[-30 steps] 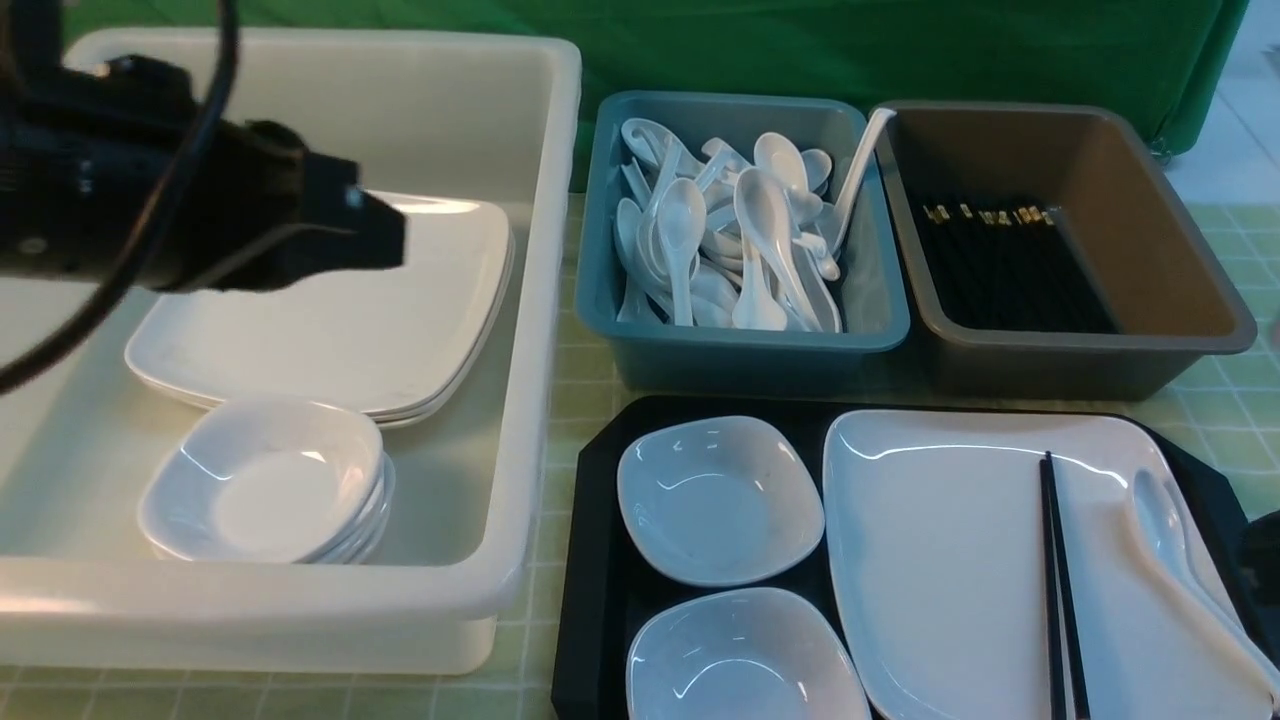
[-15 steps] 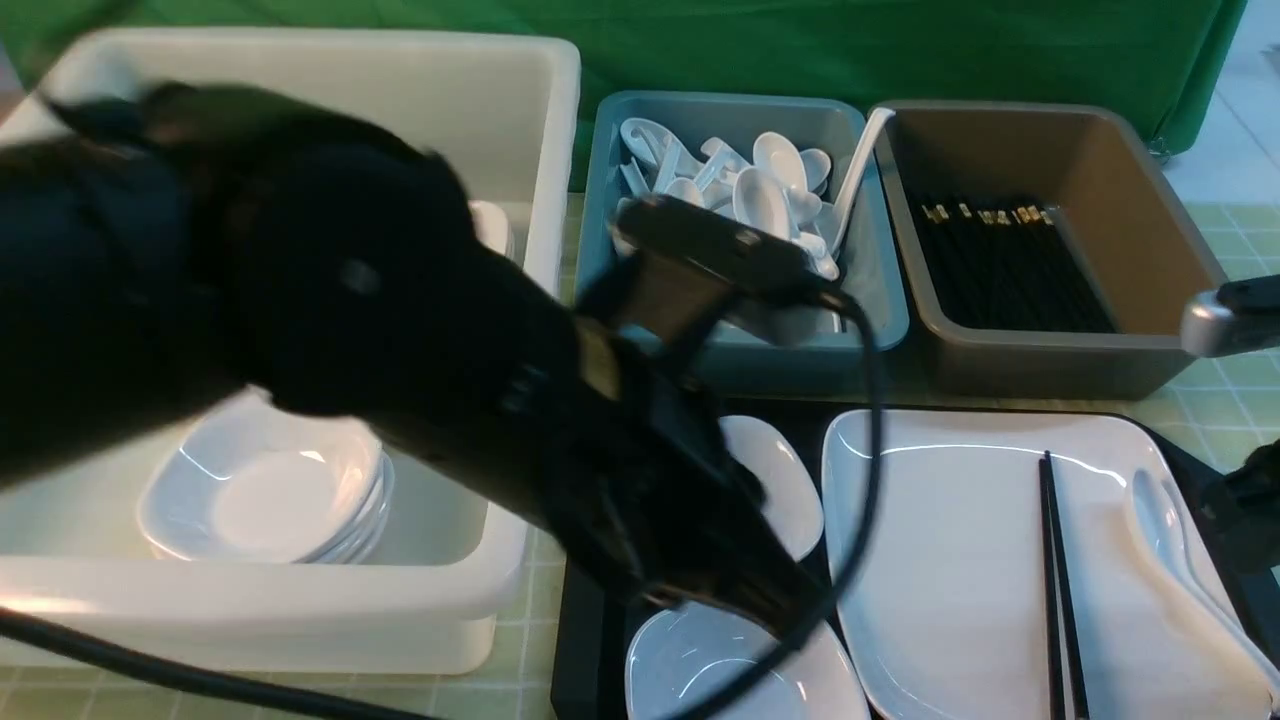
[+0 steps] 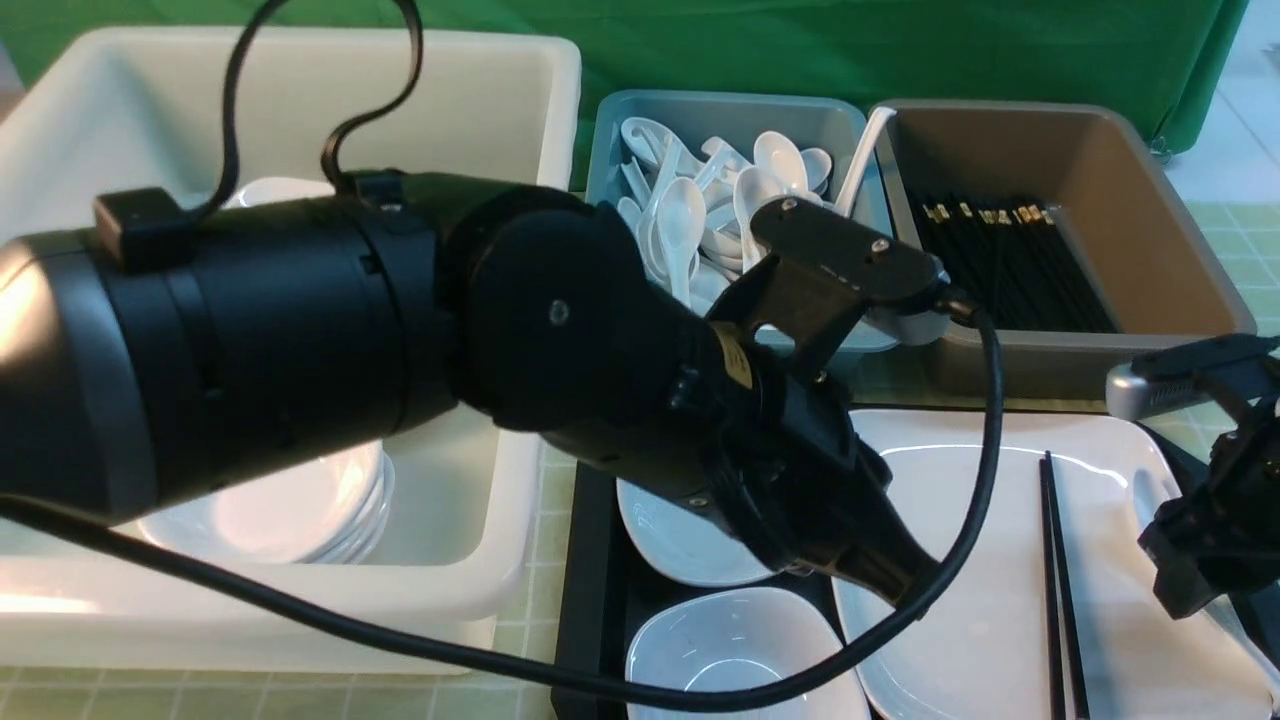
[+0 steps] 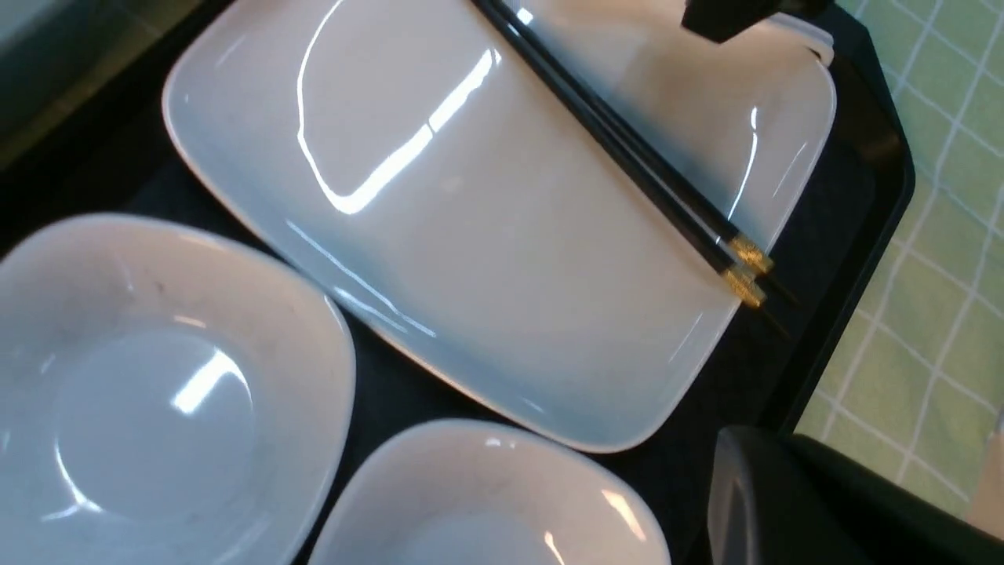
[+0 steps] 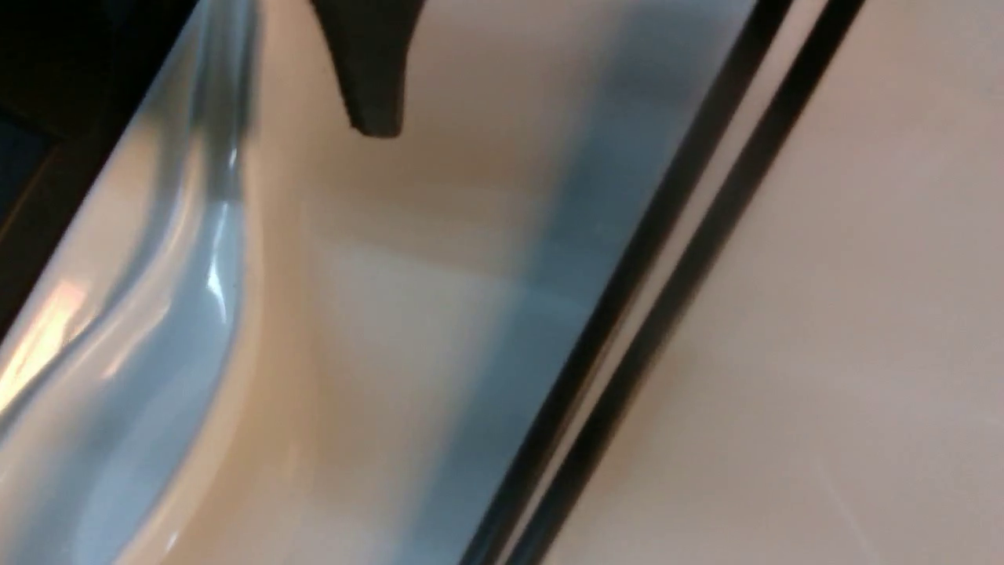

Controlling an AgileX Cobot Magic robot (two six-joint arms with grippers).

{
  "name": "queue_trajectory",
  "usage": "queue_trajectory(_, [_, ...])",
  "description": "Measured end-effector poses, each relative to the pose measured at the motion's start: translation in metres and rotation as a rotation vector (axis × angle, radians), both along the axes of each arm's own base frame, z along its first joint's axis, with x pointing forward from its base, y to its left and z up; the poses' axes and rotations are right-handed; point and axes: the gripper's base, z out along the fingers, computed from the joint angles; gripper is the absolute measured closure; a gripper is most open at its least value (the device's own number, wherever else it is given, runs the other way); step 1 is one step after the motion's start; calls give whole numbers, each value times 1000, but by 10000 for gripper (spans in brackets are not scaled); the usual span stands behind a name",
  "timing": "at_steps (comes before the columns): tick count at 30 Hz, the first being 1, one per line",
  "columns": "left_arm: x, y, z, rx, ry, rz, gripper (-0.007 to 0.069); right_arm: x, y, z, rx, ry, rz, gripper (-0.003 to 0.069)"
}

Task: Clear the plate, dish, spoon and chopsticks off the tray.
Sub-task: Use the right arm to grab a soup spoon from the plate

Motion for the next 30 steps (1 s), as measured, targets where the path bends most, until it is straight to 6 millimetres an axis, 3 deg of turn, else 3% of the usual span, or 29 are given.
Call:
queue_trajectory(4, [1,-1,2,-5,-10,-4,644,5,0,-14,-5,25,-6,239])
queue_trajectory(8, [1,-1,2,-5,-10,-4,644,8,0,-15,-7,24,-20,274])
queue_trajectory(12, [1,-1,3,-6,-11,-4,644,8,-1,-15,-19,24,-14,400])
queue_trajectory(13, [1,-1,3,-6,-11,-4,644,8,-2,-15,-26,23,-10,488])
queue_trajectory(14, [1,-1,3,-6,-12,-5,644,8,-3,-15,-29,23,-10,531])
queue_trajectory(17, [1,-1,3,-6,-12,-5,644,8,-3,-15,-25,25,-13,558])
queue_trajectory(20, [1,-1,3,-6,-12,-5,644,8,-2,-14,-12,22,-22,631])
queue_trajectory(24, [1,-2,2,-4,-13,-5,644,5,-2,-6,-10,2,-28,645])
queue_trajectory(30, [3,-2,4,-15,-27,1,644,-3,0,23,19,-91,-47,645])
